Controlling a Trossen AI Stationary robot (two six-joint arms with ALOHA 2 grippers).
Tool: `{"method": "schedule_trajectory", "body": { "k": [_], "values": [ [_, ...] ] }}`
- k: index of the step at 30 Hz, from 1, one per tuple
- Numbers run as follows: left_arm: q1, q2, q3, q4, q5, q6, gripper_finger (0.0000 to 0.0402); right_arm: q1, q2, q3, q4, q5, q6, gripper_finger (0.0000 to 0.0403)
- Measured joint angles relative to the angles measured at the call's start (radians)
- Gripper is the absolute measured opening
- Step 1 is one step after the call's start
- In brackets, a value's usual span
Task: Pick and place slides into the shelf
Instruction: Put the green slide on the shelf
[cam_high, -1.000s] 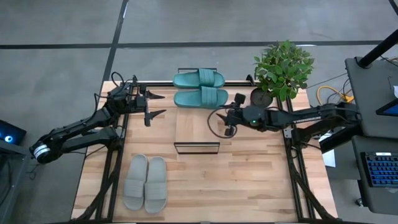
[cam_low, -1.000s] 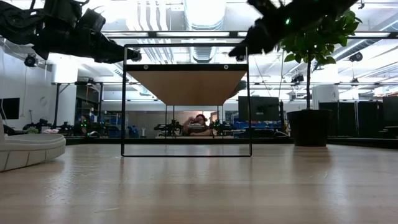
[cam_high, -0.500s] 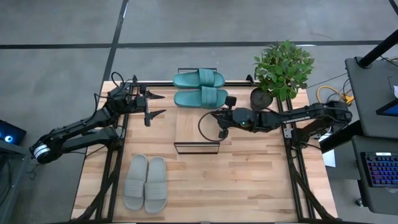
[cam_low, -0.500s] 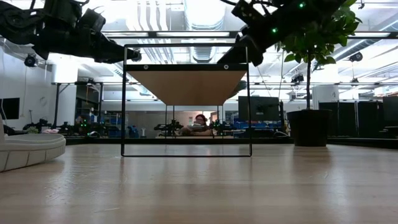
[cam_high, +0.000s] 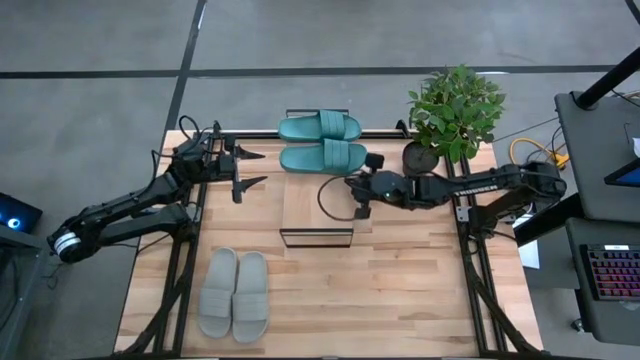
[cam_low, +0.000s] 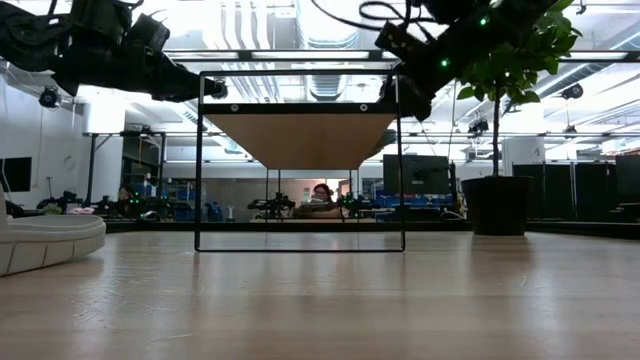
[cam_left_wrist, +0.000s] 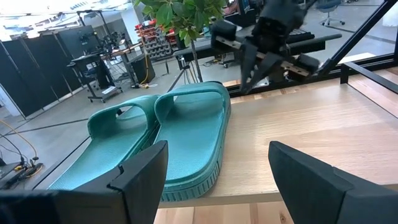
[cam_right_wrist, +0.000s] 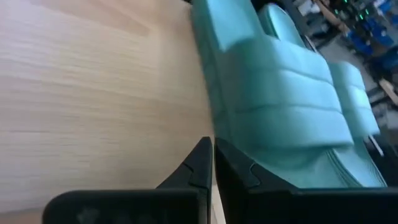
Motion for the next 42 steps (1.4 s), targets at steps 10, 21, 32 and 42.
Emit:
{"method": "schedule_trajectory", "body": {
  "k": [10,21,32,42],
  "values": [
    [0.000,0.000,0.000,0.000,0.000,0.000,0.0262,-0.057,0.000,0.000,0.000,0.001,-0.003,0.0008],
    [0.000,0.000,0.000,0.000,0.000,0.000,0.0262,-0.080,0.000,-0.001,0.001,-0.011,-0.001,0.0008],
    [0.000,0.000,0.000,-0.002,0.000,0.000,0.0262,-0.049,0.012,-0.001,0.078,-0.232,0.001,0.0008],
    [0.000,0.000,0.000,-0.003,0.000,0.000,0.0262,-0.052,0.133,0.085,0.105,-0.224,-0.081,0.0008]
  ]
}}
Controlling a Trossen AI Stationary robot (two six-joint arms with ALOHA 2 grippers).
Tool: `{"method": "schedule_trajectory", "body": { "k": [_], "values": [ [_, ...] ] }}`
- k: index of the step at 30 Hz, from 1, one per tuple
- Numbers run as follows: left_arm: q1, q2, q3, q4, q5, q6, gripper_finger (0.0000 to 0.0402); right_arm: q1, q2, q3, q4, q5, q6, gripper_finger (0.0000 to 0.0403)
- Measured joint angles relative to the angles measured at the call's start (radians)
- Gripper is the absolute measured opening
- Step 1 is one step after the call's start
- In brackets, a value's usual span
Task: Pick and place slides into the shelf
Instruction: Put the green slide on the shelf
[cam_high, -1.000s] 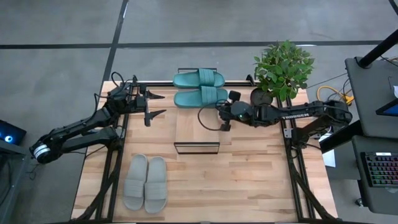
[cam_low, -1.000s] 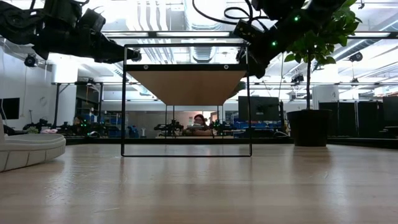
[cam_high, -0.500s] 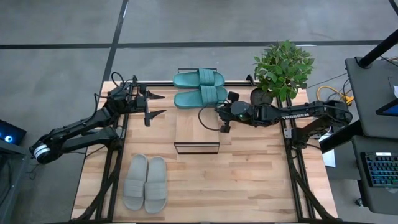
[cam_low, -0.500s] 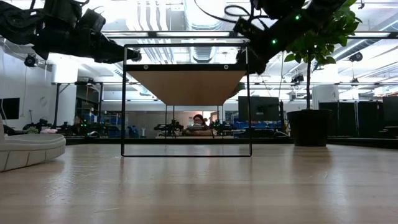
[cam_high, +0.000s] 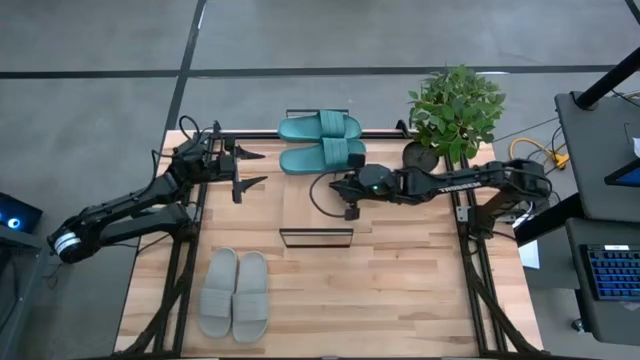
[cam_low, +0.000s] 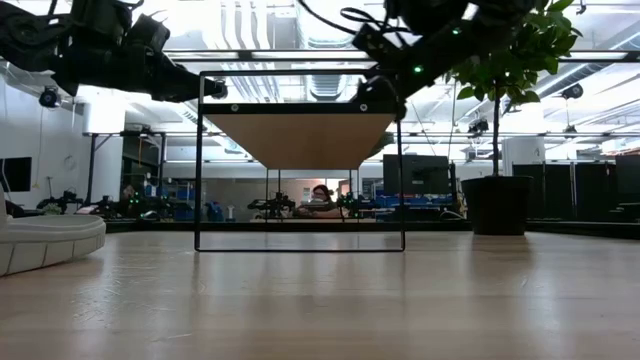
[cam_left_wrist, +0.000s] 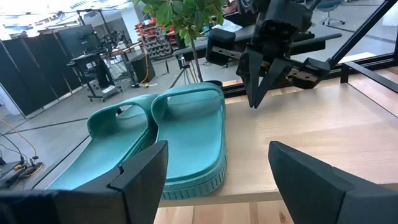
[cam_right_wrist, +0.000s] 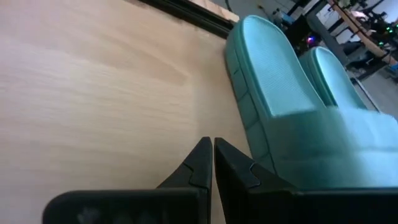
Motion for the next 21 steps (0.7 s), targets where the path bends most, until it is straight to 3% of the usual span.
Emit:
{"method": "schedule_trajectory", "body": {
  "k": [9,21],
  "values": [
    [0.000,0.000,-0.001,-0.002,0.000,0.000,0.0262,-0.013,0.060,0.129,-0.154,0.048,0.007,0.0008],
    [0.000,0.001,-0.018,0.000,0.000,0.000,0.0262,-0.031,0.030,0.139,-0.186,0.088,-0.008,0.0008]
  ]
}}
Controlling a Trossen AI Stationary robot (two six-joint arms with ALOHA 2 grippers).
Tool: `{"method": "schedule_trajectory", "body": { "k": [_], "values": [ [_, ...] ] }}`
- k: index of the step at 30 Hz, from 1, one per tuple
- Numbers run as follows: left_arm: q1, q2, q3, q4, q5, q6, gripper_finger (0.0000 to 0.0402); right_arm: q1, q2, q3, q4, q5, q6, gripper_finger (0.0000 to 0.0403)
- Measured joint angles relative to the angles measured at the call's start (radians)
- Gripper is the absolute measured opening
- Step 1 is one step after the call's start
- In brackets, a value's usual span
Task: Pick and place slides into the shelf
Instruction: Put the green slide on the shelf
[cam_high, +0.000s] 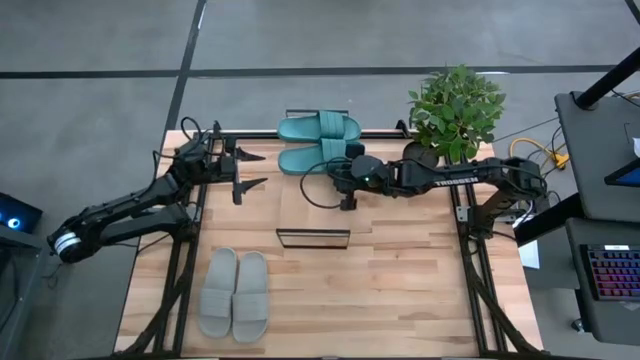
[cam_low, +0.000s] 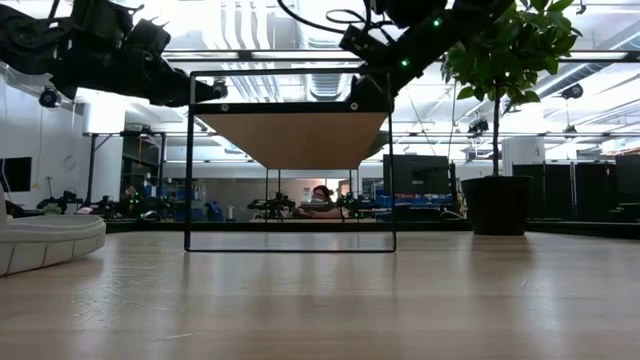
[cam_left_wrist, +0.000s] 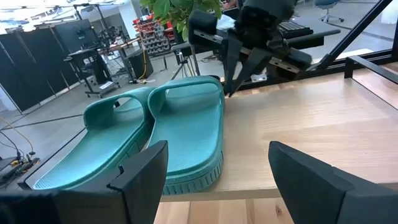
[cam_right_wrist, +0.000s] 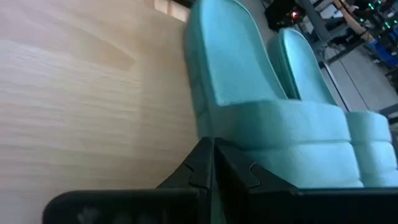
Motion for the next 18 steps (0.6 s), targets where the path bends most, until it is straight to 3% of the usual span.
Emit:
{"method": "schedule_trajectory", "body": {
  "k": [18],
  "values": [
    [0.000,-0.001,0.000,0.002,0.000,0.000,0.0262,-0.030,0.002,0.004,0.020,-0.020,-0.021,0.0008]
  ]
}}
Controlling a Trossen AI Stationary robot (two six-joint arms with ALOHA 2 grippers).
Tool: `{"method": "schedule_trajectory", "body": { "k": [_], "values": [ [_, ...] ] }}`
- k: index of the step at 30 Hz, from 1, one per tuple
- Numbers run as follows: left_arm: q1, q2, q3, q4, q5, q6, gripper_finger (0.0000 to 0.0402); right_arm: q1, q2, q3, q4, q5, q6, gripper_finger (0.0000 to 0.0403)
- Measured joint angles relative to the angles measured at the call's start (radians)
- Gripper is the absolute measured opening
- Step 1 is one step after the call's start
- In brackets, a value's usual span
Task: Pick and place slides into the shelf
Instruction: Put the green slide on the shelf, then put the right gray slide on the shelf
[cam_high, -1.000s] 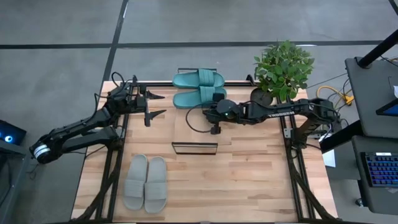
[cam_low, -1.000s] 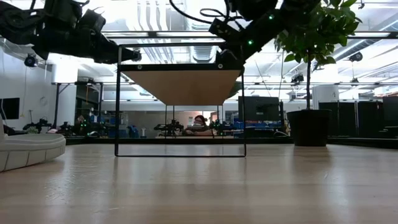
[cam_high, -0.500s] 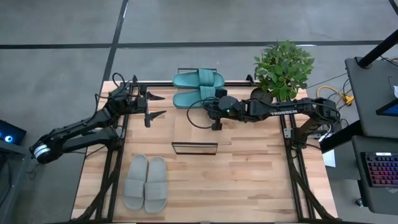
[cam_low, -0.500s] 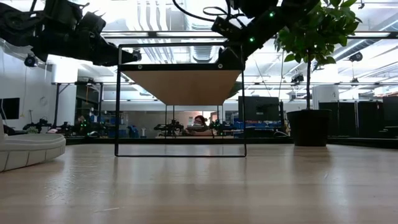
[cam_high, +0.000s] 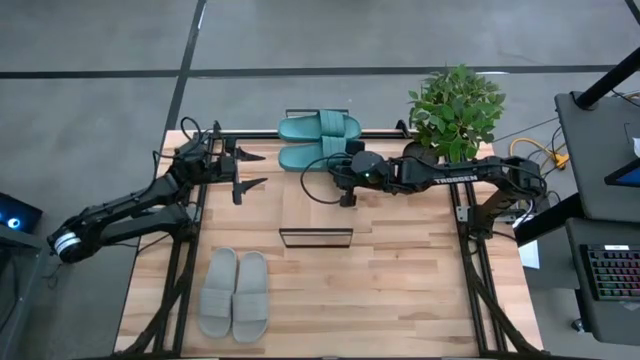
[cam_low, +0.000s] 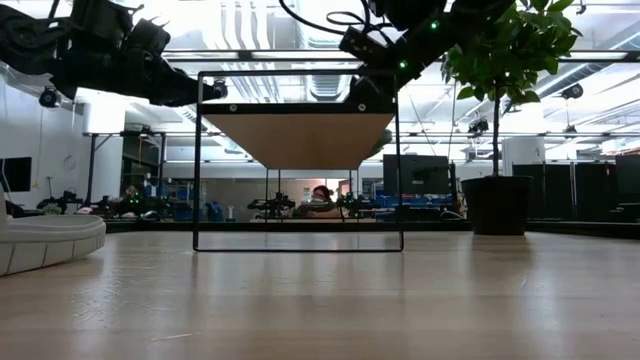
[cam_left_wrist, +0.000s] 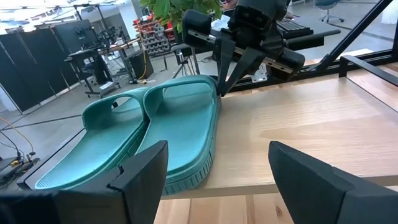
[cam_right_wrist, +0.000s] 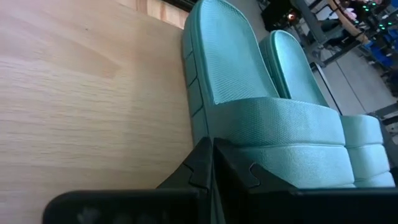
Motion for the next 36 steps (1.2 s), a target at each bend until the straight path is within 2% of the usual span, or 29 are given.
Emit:
{"method": "schedule_trajectory", "body": {
  "k": [11,17,20,23,26,29,36],
  "values": [
    [0.000,0.000,0.000,0.000,0.000,0.000,0.0262,0.004,0.000,0.034,0.002,-0.041,0.022,0.0012],
    [0.000,0.000,0.000,0.000,0.000,0.000,0.0262,0.014,0.000,0.107,-0.086,-0.087,0.081,0.0051],
    [0.000,0.000,0.000,0.001,0.000,0.000,0.0262,0.038,-0.001,0.163,-0.128,-0.111,0.178,0.0074],
    [0.000,0.000,0.000,0.001,0.000,0.000,0.0262,0.089,-0.004,0.201,-0.120,-0.127,0.267,0.0086],
    [0.000,0.000,0.000,0.002,0.000,-0.001,0.0262,0.166,-0.016,0.212,-0.097,-0.113,0.252,0.0084],
    [0.000,0.000,0.000,0.002,0.000,-0.002,0.0262,0.252,-0.054,0.202,-0.079,-0.052,0.206,0.0071],
    [0.000,-0.001,0.000,0.002,0.000,-0.003,0.0262,0.409,-0.206,0.077,-0.071,-0.006,0.214,0.0042]
  ]
}}
